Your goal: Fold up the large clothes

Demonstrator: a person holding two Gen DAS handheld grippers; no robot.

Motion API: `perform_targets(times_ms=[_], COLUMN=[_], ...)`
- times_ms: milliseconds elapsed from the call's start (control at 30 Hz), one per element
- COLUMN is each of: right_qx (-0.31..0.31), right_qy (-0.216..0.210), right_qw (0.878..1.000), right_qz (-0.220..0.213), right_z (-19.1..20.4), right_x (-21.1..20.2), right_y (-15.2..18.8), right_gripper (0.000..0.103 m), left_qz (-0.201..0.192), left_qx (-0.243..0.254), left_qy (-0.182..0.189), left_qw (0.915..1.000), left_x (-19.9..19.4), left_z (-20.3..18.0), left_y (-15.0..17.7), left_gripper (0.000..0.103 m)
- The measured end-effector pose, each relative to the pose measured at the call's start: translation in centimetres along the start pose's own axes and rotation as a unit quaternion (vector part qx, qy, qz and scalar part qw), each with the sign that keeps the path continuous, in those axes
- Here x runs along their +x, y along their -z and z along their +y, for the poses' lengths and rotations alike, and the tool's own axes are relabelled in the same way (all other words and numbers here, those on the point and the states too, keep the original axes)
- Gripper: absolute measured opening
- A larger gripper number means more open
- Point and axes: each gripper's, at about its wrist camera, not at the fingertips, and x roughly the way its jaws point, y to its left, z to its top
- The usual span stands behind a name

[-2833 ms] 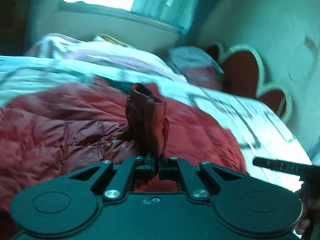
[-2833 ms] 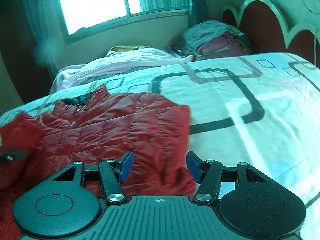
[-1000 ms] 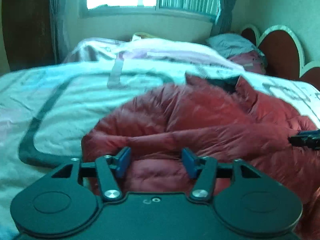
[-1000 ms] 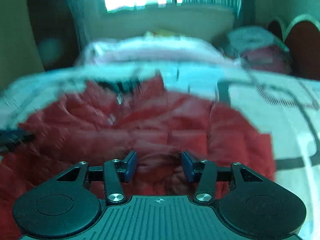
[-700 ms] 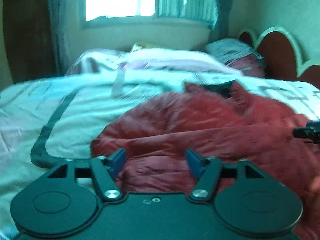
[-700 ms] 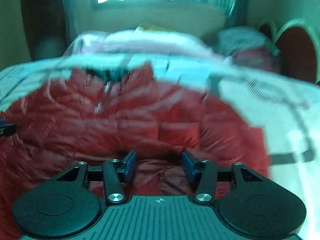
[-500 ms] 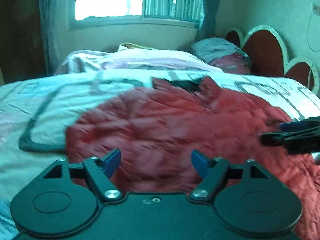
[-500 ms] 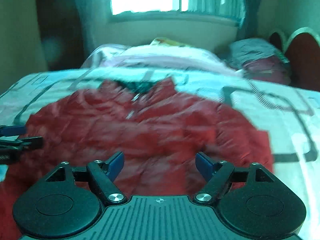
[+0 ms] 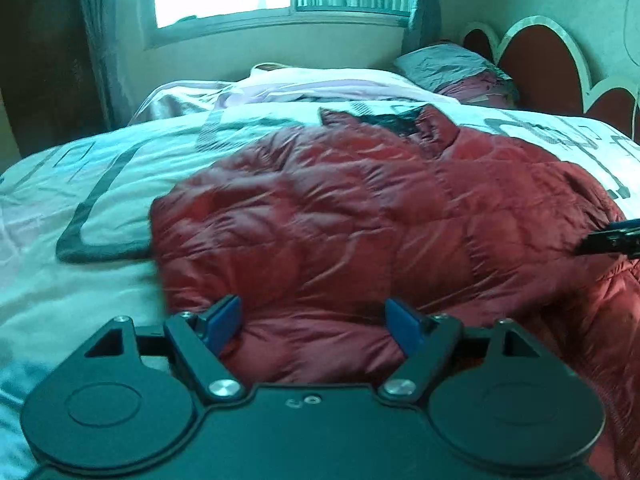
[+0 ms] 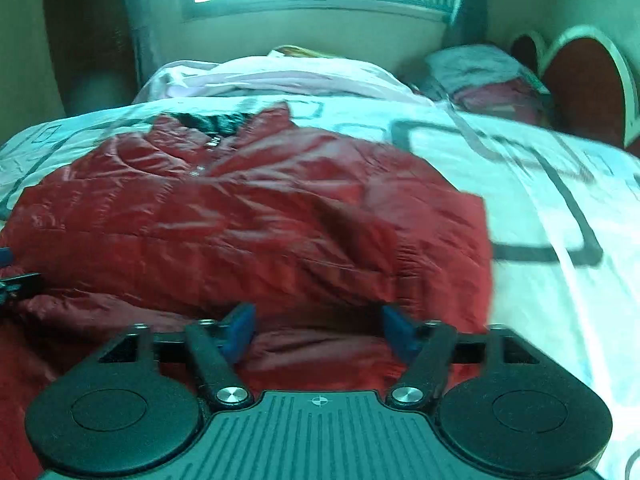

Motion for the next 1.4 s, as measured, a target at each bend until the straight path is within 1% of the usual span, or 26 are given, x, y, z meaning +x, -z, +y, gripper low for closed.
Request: perform_targets(times_ms=[67,133,200,233,267,333,367,400,433,500,533,600,633,700,733,767,833,900,967,1000,1033,1067,1133,1233,1300,1400], right_qx=[-0.009,-0.012,-0.006,-0.006,-0.004,0.002,0.002,0.003,0.009,0.018,0.022,0.030,0.033,0.035,0.035,0.037,0.051,0.070,0.086,0.094,0.101,0.106,0.114,0.128,0.141,0.152], right_qy=[0.007,0.016,0.020,0.025,0.030,0.033,0.035,0.036,0.034,0.032,0.030,0.032,0.034,0.043,0.045,0.044,0.036,0.029,0.020,0.014,0.007,0.002,-0.005,-0.015,-0.025,-0.041], right_qw=[1.000,1.000,0.999,0.999,0.999,0.999,0.999,0.999,0.999,0.999,0.999,0.999,0.999,0.998,0.998,0.998,0.998,0.997,0.995,0.995,0.994,0.993,0.993,0.991,0.989,0.987], right_qz=[0.004,0.002,-0.030,-0.037,-0.034,-0.006,0.014,0.026,0.027,0.011,0.000,-0.009,-0.013,-0.019,-0.027,-0.032,-0.031,-0.033,-0.039,-0.041,-0.042,-0.042,-0.038,-0.036,-0.029,-0.018], right_z=[0.4,0.8,0.8,0.8,0.7,0.4,0.2,0.2,0.1,-0.1,-0.2,-0.4,-0.6,-0.9,-1.0,-1.3,-2.3,-3.6,-4.9,-5.6,-6.2,-6.7,-7.7,-9.4,-10.6,-11.7], right_x=[0.3,-0.3,-2.1,-2.4,-2.4,-1.3,-0.4,0.0,-0.1,-1.6,-2.5,-4.0,-4.7,-6.1,-6.9,-7.7,-9.0,-10.4,-11.9,-12.7,-13.5,-14.2,-15.8,-18.6,-20.1,-21.9], right_y=[0.0,-0.2,-0.4,-0.5,-0.5,-0.3,0.0,0.2,0.3,0.3,0.4,1.0,1.3,2.1,2.5,2.9,3.6,4.5,5.5,6.1,6.8,7.5,9.0,11.8,13.9,16.7], right_gripper=[0.059,0.059,0.060,0.060,0.063,0.063,0.063,0.063,0.063,0.063,0.063,0.063,0.063,0.076,0.087,0.087,0.087,0.087,0.087,0.087,0.085,0.079,0.074,0.074,0.074,0.074], left_qz=[0.001,-0.003,-0.018,-0.018,-0.010,0.010,0.015,0.014,0.013,0.007,0.006,0.001,0.000,0.001,0.001,0.001,0.000,0.004,0.013,0.016,0.020,0.024,0.030,0.039,0.044,0.043], left_qx=[-0.004,-0.009,-0.003,0.001,0.004,0.008,0.008,0.008,0.010,0.014,0.015,0.017,0.017,0.020,0.020,0.020,0.018,0.009,-0.003,-0.009,-0.016,-0.025,-0.039,-0.044,-0.053,-0.074], left_qy=[-0.002,-0.008,-0.006,-0.005,-0.003,-0.003,-0.001,0.000,-0.001,-0.005,-0.007,-0.014,-0.017,-0.019,-0.018,-0.018,-0.016,-0.012,-0.016,-0.019,-0.023,-0.023,-0.025,-0.035,-0.047,-0.051], left_qw=[1.0000,0.9999,0.9998,0.9998,0.9999,0.9999,0.9999,0.9999,0.9999,0.9999,0.9998,0.9998,0.9997,0.9996,0.9996,0.9996,0.9997,0.9999,0.9998,0.9997,0.9994,0.9991,0.9985,0.9976,0.9965,0.9950], left_x=[-0.1,-0.9,-2.1,-2.3,-2.1,-1.1,-0.8,-0.8,-1.0,-1.7,-2.0,-2.6,-2.9,-3.6,-4.1,-4.7,-6.2,-7.7,-9.1,-9.9,-10.7,-11.6,-13.3,-15.6,-17.1,-19.1], left_z=[0.1,-0.1,-0.4,-0.5,-0.6,-0.5,-0.4,-0.4,-0.4,-0.4,-0.4,-0.3,-0.3,-0.2,-0.1,0.0,0.4,1.1,1.7,1.9,2.0,2.1,2.0,1.4,1.2,1.3], left_y=[-0.1,-0.5,-0.6,-0.5,-0.3,0.3,0.5,0.6,0.6,0.6,0.7,0.9,1.0,1.4,1.7,2.0,2.9,4.1,5.7,6.5,7.4,8.4,10.2,12.7,14.1,15.7], left_gripper=[0.079,0.073,0.076,0.077,0.077,0.077,0.077,0.077,0.077,0.080,0.084,0.089,0.093,0.094,0.094,0.093,0.090,0.084,0.080,0.080,0.080,0.078,0.076,0.071,0.070,0.069])
